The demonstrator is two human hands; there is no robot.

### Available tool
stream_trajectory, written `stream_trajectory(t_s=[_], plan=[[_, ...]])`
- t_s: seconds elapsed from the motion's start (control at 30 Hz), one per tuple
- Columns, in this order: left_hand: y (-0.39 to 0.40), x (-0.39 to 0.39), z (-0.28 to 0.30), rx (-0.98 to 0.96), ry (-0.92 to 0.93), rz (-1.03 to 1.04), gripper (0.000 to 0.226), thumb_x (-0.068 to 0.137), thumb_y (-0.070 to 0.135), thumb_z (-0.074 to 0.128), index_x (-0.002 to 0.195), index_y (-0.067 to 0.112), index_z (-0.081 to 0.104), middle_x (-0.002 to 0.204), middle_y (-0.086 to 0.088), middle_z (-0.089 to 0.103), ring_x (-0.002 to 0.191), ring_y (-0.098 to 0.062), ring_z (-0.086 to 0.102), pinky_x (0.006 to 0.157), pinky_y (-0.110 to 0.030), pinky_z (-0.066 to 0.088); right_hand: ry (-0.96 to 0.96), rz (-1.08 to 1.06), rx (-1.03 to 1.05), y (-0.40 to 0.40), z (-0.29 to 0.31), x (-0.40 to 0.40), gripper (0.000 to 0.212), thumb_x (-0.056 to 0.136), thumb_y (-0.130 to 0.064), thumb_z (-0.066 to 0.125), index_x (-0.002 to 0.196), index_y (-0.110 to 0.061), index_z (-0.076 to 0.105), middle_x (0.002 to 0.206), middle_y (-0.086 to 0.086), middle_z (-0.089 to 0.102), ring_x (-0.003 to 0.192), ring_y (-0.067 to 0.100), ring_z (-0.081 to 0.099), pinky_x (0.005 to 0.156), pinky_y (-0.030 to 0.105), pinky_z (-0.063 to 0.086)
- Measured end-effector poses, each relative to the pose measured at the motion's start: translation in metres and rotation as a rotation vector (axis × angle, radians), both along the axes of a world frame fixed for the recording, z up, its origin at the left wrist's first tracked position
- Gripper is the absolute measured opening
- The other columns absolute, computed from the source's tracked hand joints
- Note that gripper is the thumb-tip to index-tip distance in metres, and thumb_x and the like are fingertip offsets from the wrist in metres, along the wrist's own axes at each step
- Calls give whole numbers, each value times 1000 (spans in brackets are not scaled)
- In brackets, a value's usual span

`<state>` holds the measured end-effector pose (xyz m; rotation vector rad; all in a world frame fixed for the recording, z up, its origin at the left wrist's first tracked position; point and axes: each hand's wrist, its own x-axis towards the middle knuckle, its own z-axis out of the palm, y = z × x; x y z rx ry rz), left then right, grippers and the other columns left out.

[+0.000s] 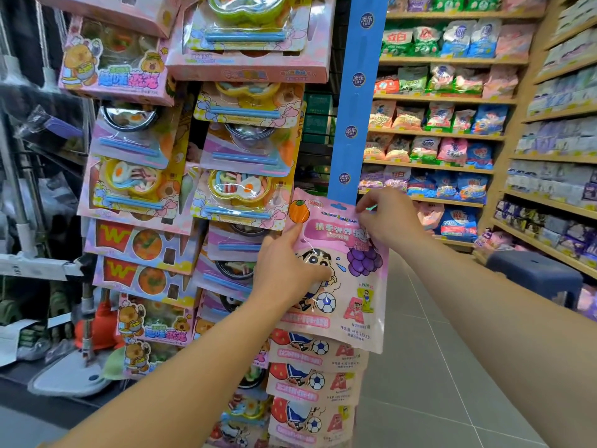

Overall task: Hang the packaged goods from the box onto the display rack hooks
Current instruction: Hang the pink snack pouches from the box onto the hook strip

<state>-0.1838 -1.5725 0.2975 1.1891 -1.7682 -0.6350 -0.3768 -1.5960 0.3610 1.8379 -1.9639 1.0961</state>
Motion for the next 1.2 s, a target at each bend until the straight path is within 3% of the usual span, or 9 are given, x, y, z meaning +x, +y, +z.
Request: stream_trajectory(t_s=[0.13,0.27,0.43,0.5,0.57,0.73,0.87,0.97,1.2], plan=[[3,3,0,-11,-29,-5,97,68,33,85,150,31,33,144,0,38,130,-21,40,102,-36,40,-27,17,4,1,-3,2,12,85,-9,63,89,-16,72,100,2,71,94,21,62,76,30,47],[4,3,2,7,9,-15,96,67,34,85,149,33,35,141,-2,40,126,-22,45,102,-36,42,37,70,-83,6,-3,3,20,87,-12,61,105,-18,66,101,2,61,91,19,54,72,28,38],[5,1,4,17,-60,-21,97,67,40,85,150,30,35,135,-6,42,123,-25,47,101,-38,41,163,73,-37,6,-7,5,45,90,-14,60,133,-28,56,119,6,54,113,26,50,84,33,43],[5,2,1,5,-62,-20,97,67,40,85,150,31,35,132,-4,41,124,-23,46,98,-33,40,187,79,-1,8,-11,7,56,91,-16,59,143,-31,46,128,7,50,122,28,46,96,40,46],[4,3,-2,-11,-54,-21,97,67,40,85,150,31,34,125,0,40,123,-21,45,91,-27,36,218,72,24,9,-11,8,63,90,-16,58,148,-32,39,131,6,49,123,28,45,97,43,47],[2,4,-5,-81,1,-25,97,68,36,85,150,38,32,118,4,39,114,-16,48,86,-26,39,129,110,19,10,-4,11,55,89,-7,57,139,-29,50,129,6,49,121,29,47,97,45,45],[2,6,-9,-156,14,-12,95,70,33,84,149,41,30,114,5,40,104,-13,48,83,-24,38,-4,159,74,7,10,11,48,88,0,54,128,-26,59,130,7,50,115,27,52,90,27,40],[0,4,-11,-199,4,20,96,70,35,82,150,41,28,112,5,39,100,-13,49,81,-25,41,-18,160,138,7,23,12,42,88,3,53,122,-21,63,123,5,55,112,26,53,81,25,38],[-5,-6,-10,-239,11,31,95,71,34,82,149,41,29,111,3,39,99,-15,48,83,-26,42,4,170,140,5,33,3,28,91,-6,54,109,-23,67,109,-3,57,105,18,53,82,24,37]])
